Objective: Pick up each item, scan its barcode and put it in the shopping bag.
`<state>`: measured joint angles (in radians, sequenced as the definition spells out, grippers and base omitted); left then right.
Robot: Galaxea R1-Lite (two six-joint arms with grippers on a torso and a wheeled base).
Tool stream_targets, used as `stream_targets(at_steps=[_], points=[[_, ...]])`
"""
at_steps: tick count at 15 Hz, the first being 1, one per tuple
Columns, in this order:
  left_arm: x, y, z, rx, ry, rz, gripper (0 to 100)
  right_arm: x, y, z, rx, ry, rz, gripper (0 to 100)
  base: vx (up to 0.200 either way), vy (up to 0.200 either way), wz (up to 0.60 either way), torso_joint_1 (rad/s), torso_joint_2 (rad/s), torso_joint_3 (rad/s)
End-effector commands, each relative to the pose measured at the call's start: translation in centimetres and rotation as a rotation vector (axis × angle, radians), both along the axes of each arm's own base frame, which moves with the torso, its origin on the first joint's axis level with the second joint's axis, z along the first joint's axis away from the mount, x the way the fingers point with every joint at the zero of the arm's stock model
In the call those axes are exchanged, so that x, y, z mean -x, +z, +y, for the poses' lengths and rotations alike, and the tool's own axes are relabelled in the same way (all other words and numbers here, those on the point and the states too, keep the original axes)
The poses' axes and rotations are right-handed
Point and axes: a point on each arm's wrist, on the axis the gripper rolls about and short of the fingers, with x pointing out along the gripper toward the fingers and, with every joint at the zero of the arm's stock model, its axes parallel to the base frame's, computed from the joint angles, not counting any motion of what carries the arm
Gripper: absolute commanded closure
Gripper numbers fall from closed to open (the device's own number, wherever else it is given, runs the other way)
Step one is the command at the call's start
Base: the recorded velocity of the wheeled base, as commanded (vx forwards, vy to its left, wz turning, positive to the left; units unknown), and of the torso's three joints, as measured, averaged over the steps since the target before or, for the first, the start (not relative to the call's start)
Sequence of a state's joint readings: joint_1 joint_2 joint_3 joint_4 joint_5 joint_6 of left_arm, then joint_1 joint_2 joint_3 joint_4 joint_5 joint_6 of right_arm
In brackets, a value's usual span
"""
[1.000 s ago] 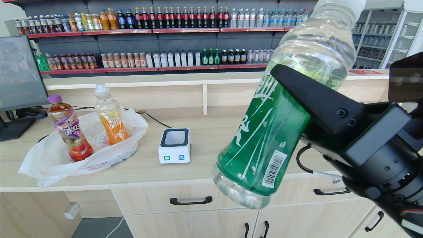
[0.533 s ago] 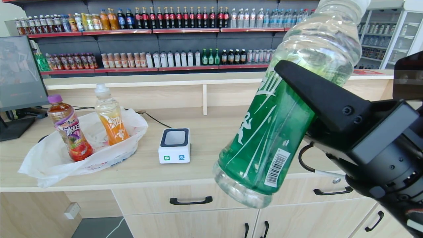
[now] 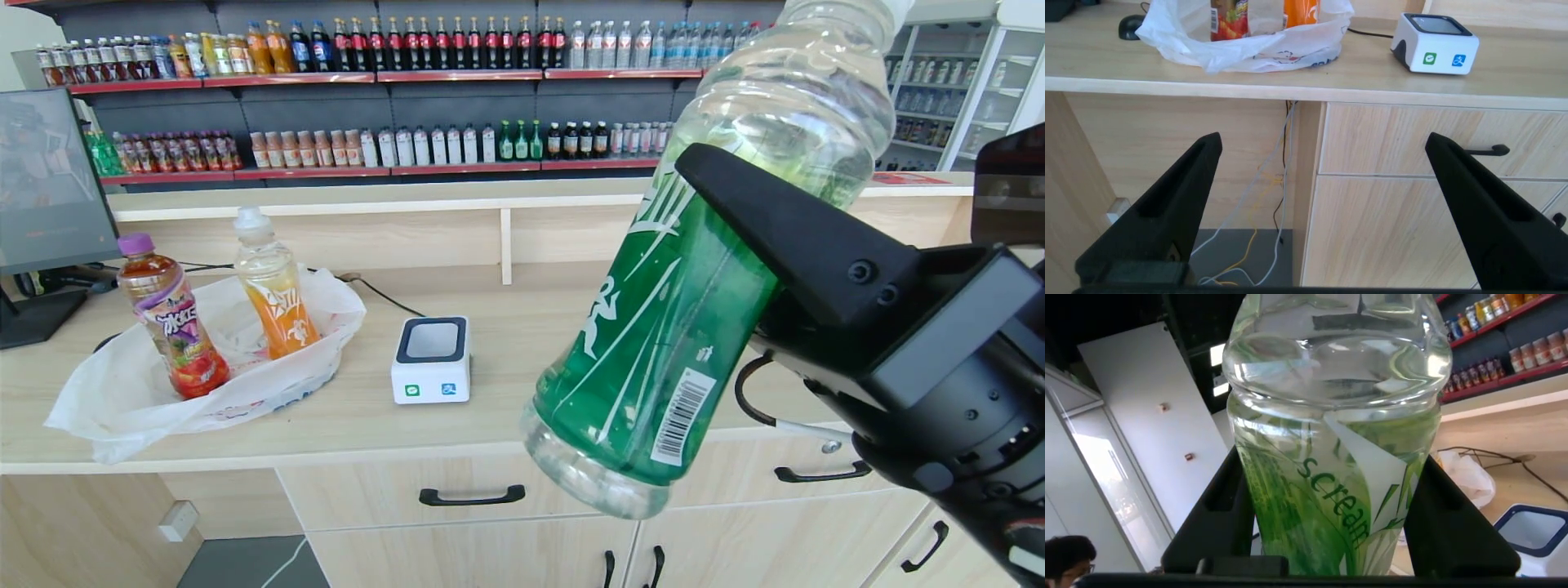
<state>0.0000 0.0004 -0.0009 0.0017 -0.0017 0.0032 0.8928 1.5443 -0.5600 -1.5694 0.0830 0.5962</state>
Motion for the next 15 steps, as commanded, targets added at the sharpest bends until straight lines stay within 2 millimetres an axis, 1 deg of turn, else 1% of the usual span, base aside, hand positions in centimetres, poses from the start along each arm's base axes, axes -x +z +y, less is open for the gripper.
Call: stream_targets(at_steps=[1, 3, 7, 10, 11, 12, 15], points=[[0.0, 0.0, 0.0, 0.0, 0.002, -0.001, 0, 0.0, -0.1, 0.1, 0.003, 0.001, 0.002, 100, 0.0, 0.0, 0.0, 0.0, 0.0, 0.0], [0.0, 0.0, 0.0, 0.0, 0.0, 0.0, 0, -0.1, -0.3, 0.2, 0.014, -0.007, -0.001, 100, 0.0, 0.0, 0.0, 0.0, 0.0, 0.0], [0.0, 0.0, 0.0, 0.0, 0.0, 0.0, 0, 0.1, -1.3, 0.1, 0.066, -0.035, -0.009, 100, 0.0, 0.0, 0.0, 0.0, 0.0, 0.0], [0.0, 0.0, 0.0, 0.0, 0.0, -0.001, 0, -0.1, -3.6, 0.3, 0.202, -0.091, -0.037, 100, 0.0, 0.0, 0.0, 0.0, 0.0, 0.0], [0.0, 0.0, 0.0, 0.0, 0.0, 0.0, 0, 0.0, -3.8, 0.3, 0.214, -0.098, -0.044, 100, 0.0, 0.0, 0.0, 0.0, 0.0, 0.0], [0.0, 0.0, 0.0, 0.0, 0.002, 0.0, 0, -0.3, -4.1, 0.4, 0.25, -0.13, -0.073, 100, 0.0, 0.0, 0.0, 0.0, 0.0, 0.0], [0.0, 0.0, 0.0, 0.0, 0.002, 0.0, 0, -1.2, -4.4, -0.1, 0.3, -0.274, -0.075, 100, 0.0, 0.0, 0.0, 0.0, 0.0, 0.0]])
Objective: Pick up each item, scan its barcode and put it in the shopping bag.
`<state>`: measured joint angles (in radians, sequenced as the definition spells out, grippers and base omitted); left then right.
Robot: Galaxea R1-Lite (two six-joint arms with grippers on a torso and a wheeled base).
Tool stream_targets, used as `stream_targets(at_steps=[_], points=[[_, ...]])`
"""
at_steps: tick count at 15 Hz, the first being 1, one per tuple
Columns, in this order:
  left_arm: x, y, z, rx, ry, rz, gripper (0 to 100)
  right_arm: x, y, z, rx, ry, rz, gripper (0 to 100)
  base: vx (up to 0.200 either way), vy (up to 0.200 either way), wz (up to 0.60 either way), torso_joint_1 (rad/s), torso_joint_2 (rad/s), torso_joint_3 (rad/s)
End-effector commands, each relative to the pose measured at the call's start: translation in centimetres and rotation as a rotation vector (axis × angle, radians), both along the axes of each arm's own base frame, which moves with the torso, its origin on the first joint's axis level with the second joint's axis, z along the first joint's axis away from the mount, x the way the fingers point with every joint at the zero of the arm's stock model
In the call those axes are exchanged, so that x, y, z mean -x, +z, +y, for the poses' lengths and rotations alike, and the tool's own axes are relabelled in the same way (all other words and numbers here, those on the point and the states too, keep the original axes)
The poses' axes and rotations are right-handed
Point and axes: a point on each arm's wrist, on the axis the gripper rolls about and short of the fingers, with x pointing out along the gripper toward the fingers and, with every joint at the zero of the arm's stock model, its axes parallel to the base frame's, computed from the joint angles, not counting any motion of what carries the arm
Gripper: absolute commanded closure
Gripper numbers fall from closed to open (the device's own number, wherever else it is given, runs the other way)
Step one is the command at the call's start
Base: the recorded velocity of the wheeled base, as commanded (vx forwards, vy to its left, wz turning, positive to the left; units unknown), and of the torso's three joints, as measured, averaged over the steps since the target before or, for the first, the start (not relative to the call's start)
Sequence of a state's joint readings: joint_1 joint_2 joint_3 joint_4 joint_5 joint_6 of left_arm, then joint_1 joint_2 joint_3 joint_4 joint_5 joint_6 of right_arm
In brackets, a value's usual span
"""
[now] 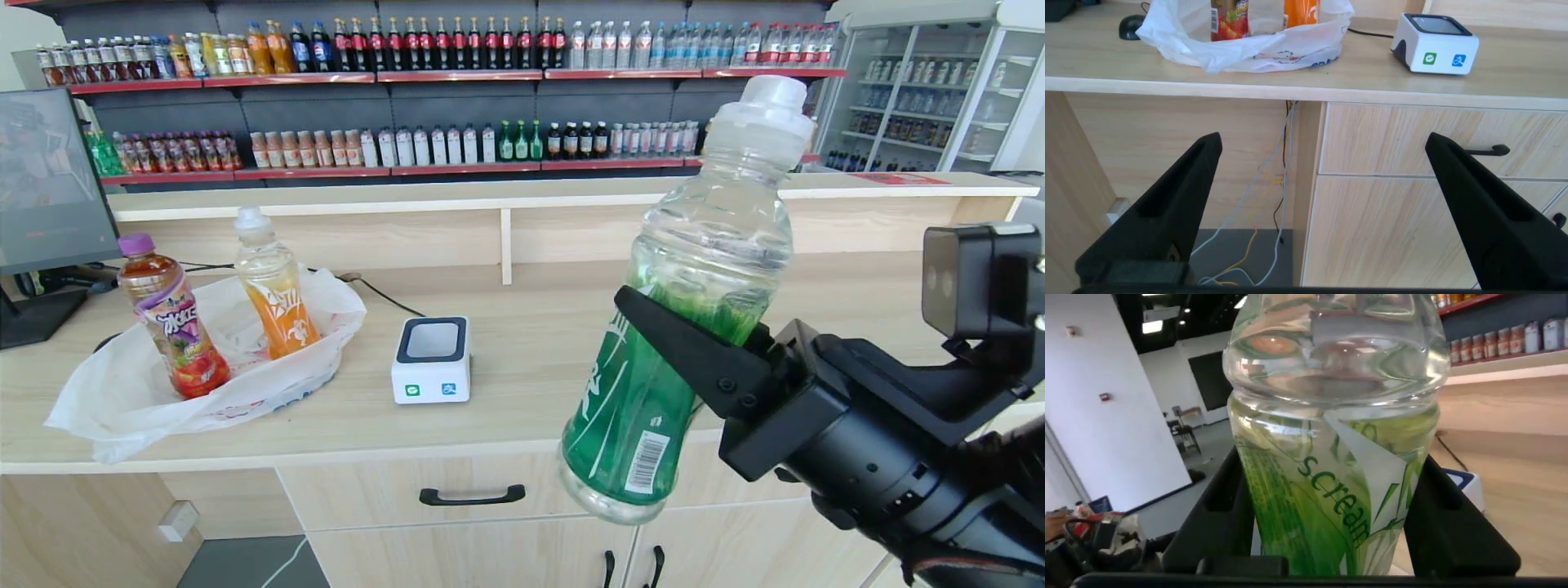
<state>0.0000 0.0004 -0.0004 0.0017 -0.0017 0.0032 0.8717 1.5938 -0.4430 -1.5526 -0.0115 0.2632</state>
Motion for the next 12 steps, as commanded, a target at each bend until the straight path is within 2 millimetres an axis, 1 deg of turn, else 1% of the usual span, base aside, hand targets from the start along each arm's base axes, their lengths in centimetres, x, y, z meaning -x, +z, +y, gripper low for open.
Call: stream_targets(at_steps=[1, 2, 4, 6, 9, 10, 12], points=[[0.0, 0.0, 0.0, 0.0, 0.0, 0.0, 0, -0.5, -0.3, -0.1, 0.036, -0.038, -0.011, 100, 0.0, 0.0, 0.0, 0.0, 0.0, 0.0], [0.0, 0.0, 0.0, 0.0, 0.002, 0.0, 0, -0.7, -0.4, -0.2, 0.075, -0.068, -0.039, 100, 0.0, 0.0, 0.0, 0.0, 0.0, 0.0], [0.0, 0.0, 0.0, 0.0, 0.0, 0.0, 0, -1.5, -1.2, -1.6, 0.22, -0.203, -0.132, 100, 0.0, 0.0, 0.0, 0.0, 0.0, 0.0], [0.0, 0.0, 0.0, 0.0, 0.0, 0.0, 0, -1.9, -1.8, -2.7, 0.302, -0.283, -0.173, 100, 0.0, 0.0, 0.0, 0.0, 0.0, 0.0], [0.0, 0.0, 0.0, 0.0, 0.002, -0.002, 0, -3.5, -2.3, -5.3, 0.354, -0.424, -0.167, 100, 0.0, 0.0, 0.0, 0.0, 0.0, 0.0], [0.0, 0.0, 0.0, 0.0, 0.0, -0.002, 0, -3.7, -2.3, -5.4, 0.354, -0.435, -0.166, 100, 0.0, 0.0, 0.0, 0.0, 0.0, 0.0], [0.0, 0.0, 0.0, 0.0, 0.0, 0.0, 0, -4.2, -2.8, -6.3, 0.373, -0.532, -0.148, 100, 0.0, 0.0, 0.0, 0.0, 0.0, 0.0]])
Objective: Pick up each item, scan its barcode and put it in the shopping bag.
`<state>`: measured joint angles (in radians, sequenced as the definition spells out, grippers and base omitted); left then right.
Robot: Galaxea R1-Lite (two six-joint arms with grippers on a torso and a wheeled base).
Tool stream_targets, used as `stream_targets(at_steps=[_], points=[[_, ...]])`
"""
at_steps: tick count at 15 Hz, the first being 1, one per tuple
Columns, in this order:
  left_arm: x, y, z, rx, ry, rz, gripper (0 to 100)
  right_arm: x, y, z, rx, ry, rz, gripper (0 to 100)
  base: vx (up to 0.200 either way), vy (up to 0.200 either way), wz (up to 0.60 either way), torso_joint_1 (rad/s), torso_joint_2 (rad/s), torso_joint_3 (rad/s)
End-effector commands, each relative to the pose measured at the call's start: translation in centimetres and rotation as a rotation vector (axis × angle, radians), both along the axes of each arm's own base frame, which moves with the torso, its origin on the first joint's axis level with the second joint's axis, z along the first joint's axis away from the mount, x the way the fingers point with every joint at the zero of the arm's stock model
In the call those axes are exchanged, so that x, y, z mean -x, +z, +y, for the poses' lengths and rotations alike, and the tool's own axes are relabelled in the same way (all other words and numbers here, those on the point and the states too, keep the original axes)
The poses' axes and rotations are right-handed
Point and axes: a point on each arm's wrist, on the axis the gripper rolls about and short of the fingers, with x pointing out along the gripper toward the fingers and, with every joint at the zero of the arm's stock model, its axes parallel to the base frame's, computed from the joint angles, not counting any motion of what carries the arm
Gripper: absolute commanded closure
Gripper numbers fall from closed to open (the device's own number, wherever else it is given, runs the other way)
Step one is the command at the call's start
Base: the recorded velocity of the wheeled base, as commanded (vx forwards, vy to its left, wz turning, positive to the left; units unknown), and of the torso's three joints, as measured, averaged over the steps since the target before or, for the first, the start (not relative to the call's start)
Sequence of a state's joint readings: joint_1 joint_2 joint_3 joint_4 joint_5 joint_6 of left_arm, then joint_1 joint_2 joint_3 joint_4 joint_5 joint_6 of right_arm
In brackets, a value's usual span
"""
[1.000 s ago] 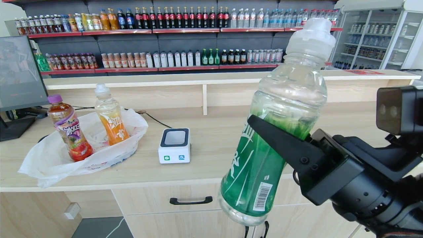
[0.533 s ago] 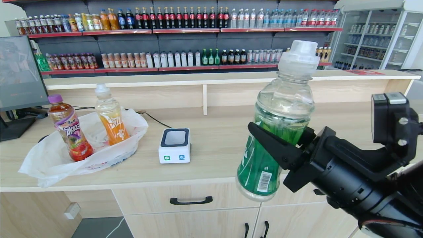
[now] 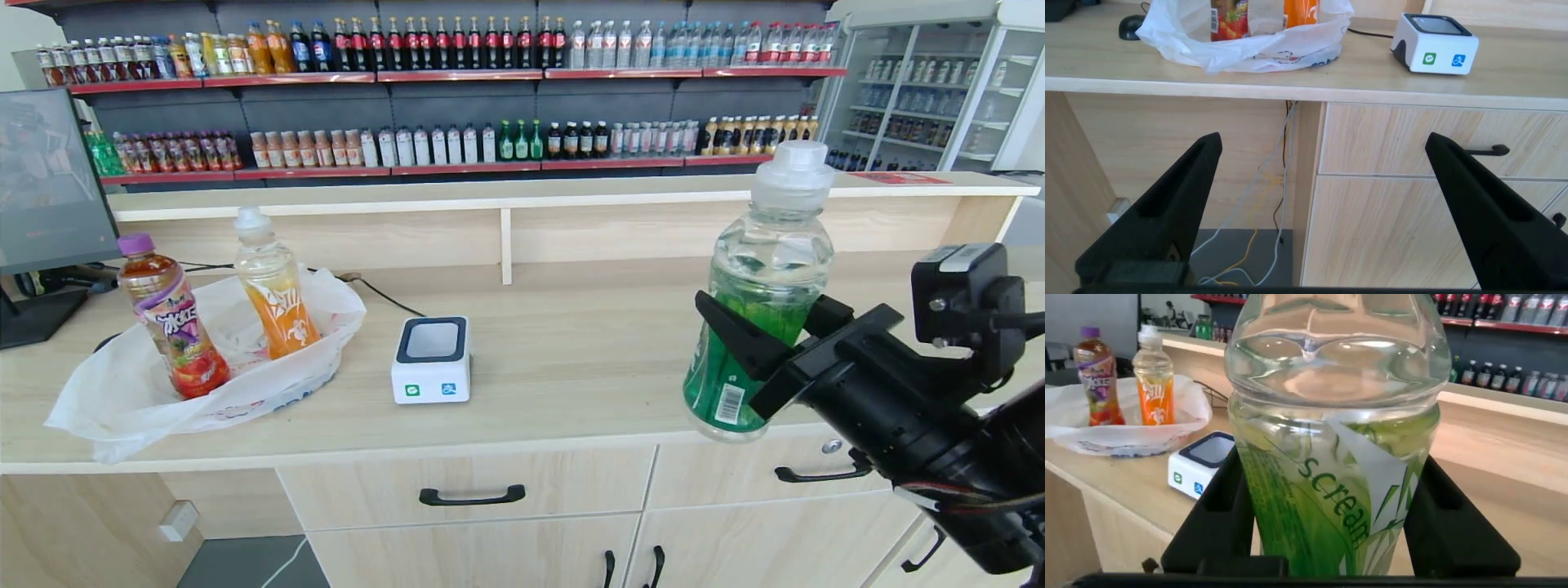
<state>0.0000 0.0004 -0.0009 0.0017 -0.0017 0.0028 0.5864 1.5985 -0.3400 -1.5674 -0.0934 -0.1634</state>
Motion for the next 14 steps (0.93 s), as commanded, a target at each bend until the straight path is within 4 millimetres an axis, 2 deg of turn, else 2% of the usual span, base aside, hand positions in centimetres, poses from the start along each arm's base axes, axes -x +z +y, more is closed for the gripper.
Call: stream_targets(at_steps=[1, 5, 10, 12, 14], points=[[0.0, 0.0, 0.0, 0.0, 0.0, 0.0, 0, -0.6, -0.5, -0.5, 0.013, -0.045, 0.015, 100, 0.0, 0.0, 0.0, 0.0, 0.0, 0.0], [0.0, 0.0, 0.0, 0.0, 0.0, -0.001, 0, -1.0, -1.5, -2.4, 0.027, -0.121, 0.063, 100, 0.0, 0.0, 0.0, 0.0, 0.0, 0.0], [0.0, 0.0, 0.0, 0.0, 0.0, 0.0, 0, -1.2, -1.7, -2.4, 0.025, -0.124, 0.072, 100, 0.0, 0.0, 0.0, 0.0, 0.0, 0.0], [0.0, 0.0, 0.0, 0.001, 0.0, -0.001, 0, -2.3, -2.5, -2.4, 0.033, -0.141, 0.102, 100, 0.0, 0.0, 0.0, 0.0, 0.0, 0.0], [0.0, 0.0, 0.0, 0.001, 0.0, 0.0, 0, -2.5, -2.9, -2.4, 0.039, -0.146, 0.119, 100, 0.0, 0.0, 0.0, 0.0, 0.0, 0.0]])
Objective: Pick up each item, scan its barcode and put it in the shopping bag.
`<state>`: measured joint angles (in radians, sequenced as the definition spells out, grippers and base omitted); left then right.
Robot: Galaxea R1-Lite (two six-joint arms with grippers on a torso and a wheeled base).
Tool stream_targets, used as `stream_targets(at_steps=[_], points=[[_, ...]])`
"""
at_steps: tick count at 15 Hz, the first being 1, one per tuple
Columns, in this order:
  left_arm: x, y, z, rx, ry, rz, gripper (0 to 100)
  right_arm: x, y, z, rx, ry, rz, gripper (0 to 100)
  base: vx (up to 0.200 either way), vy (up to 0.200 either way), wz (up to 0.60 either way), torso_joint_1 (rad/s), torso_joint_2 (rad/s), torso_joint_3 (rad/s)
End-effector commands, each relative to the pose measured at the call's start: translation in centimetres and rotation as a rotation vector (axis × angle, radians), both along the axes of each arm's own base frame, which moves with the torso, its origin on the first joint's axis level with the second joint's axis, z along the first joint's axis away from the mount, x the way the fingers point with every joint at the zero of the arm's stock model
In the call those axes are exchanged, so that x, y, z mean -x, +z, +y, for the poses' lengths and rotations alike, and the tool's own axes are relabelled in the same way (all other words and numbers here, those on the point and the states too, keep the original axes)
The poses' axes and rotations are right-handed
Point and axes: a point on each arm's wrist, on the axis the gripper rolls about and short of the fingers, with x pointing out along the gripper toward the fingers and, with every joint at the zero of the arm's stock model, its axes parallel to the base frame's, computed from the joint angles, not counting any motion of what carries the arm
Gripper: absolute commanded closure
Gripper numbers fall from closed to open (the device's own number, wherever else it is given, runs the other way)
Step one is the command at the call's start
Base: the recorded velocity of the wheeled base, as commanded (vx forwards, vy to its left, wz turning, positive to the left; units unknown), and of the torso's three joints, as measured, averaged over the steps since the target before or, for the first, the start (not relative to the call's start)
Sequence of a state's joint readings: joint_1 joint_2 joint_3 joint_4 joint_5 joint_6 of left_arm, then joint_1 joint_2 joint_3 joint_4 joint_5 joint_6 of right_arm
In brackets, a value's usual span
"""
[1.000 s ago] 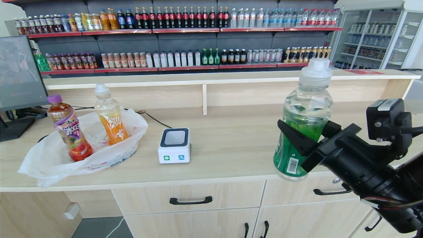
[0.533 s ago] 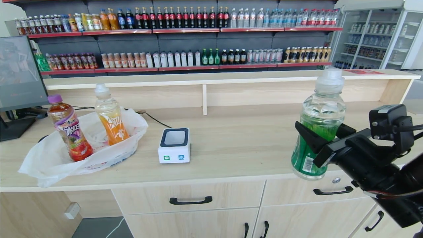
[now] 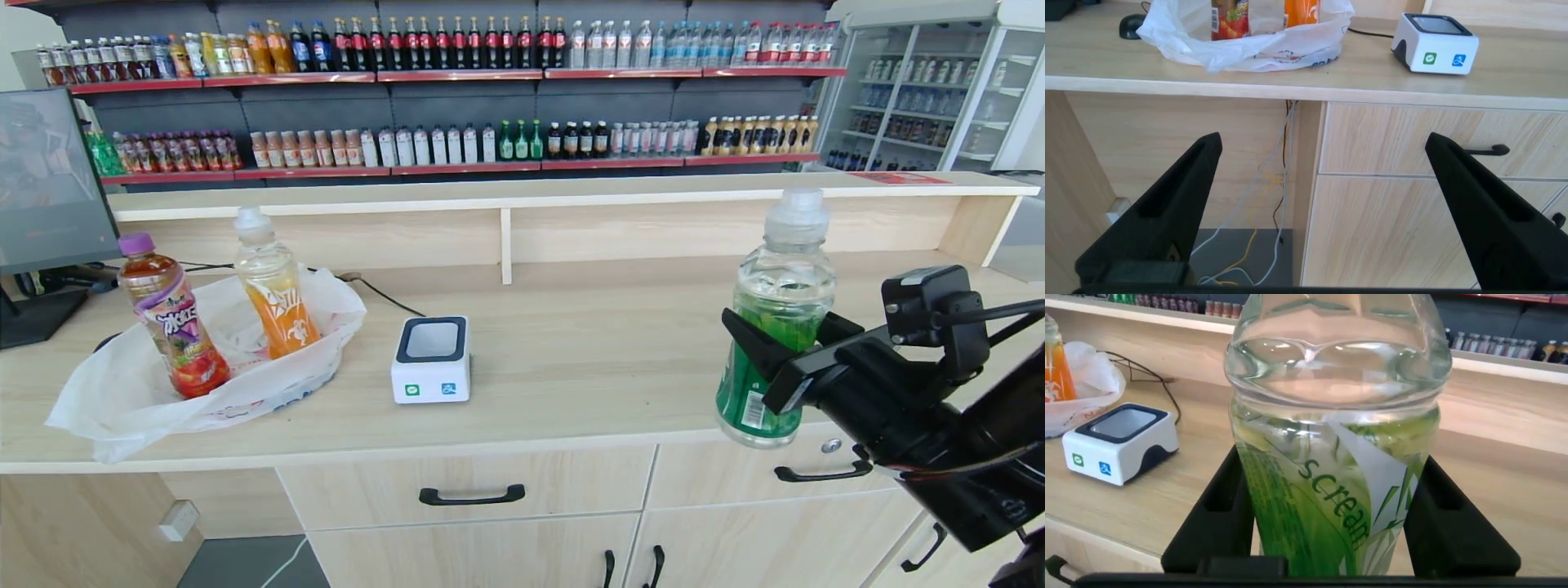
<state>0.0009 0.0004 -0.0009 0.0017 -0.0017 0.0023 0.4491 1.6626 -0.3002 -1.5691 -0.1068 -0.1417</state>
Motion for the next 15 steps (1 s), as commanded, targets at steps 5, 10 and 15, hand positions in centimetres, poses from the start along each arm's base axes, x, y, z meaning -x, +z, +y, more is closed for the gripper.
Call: stream_targets(at_steps=[5, 10, 15], points=[[0.01, 0.02, 0.0, 0.001, 0.001, -0.001, 0, -0.05, -1.25, -0.41, 0.001, -0.011, 0.059, 100, 0.0, 0.16, 0.0, -0.002, 0.0, 0.002], [0.01, 0.0, 0.0, 0.002, 0.001, 0.0, 0, -0.05, -0.93, -0.81, -0.01, -0.026, 0.048, 100, 0.0, 0.2, 0.0, 0.004, 0.0, 0.002], [0.01, 0.0, 0.0, 0.002, 0.001, 0.0, 0, 0.07, -0.62, -0.86, -0.021, -0.024, 0.037, 100, 0.0, 0.2, 0.0, 0.003, 0.0, 0.003]])
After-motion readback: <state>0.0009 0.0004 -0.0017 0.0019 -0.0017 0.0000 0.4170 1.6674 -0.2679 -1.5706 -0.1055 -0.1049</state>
